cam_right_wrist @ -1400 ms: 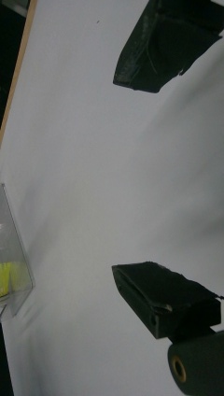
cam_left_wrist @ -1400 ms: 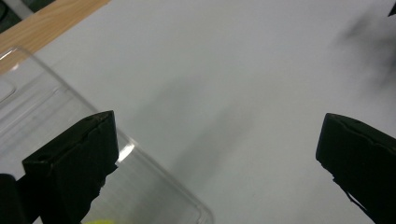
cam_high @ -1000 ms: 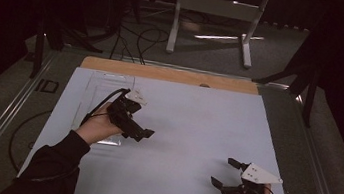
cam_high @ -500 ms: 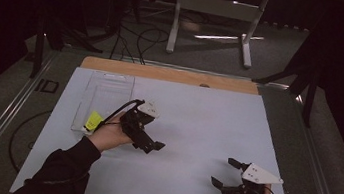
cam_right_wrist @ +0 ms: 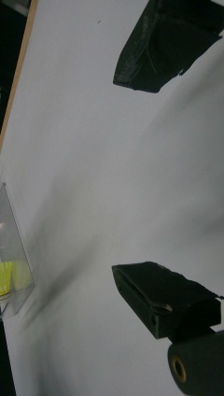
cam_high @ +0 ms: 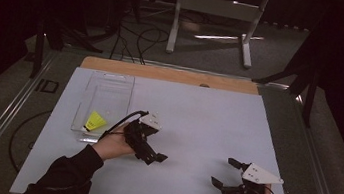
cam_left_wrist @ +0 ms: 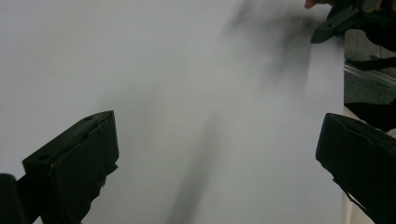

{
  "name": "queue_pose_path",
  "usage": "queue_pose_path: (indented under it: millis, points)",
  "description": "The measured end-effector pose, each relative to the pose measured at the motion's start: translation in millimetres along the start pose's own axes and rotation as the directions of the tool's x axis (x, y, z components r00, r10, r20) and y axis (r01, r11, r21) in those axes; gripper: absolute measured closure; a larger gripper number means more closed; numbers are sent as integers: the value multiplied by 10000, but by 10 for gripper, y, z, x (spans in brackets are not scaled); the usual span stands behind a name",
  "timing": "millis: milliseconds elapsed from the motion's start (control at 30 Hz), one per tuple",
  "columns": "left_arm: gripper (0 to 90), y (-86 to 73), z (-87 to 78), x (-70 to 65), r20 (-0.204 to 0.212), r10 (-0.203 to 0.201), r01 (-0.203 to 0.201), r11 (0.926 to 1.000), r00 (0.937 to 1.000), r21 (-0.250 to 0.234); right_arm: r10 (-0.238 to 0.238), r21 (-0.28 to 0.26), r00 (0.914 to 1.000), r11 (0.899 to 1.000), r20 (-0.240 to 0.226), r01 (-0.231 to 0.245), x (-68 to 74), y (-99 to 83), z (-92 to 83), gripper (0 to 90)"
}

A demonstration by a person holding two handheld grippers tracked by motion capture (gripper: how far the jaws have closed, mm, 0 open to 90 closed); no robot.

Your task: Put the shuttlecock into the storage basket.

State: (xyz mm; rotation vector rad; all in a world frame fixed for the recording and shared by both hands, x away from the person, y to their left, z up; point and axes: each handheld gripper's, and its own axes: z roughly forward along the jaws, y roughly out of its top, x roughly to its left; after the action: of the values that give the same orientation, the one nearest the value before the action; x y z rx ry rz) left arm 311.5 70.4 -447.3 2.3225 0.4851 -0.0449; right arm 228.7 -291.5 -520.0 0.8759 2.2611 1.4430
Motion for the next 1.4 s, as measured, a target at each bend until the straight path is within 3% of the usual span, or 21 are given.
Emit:
queue_pose_path:
  millis: [467,667,1000,1400]
  points:
    - [1,-221,96,-132,388,-12,16,9999,9992,-99,18,16,10000,10000,0,-18,4,2,-6,88]
    - [1,-372,86,-170,336,-148,157,9995,9993,-267,12,15,10000,10000,-19,-12,4,3,-6,88]
    - [1,-706,-3,-202,88,-629,629,9980,9980,28,-22,68,10000,10000,-33,22,7,5,-2,87]
    - [1,-1030,-159,-193,-125,-1082,1082,9941,9940,-34,-22,99,10000,9999,-36,22,11,7,2,88]
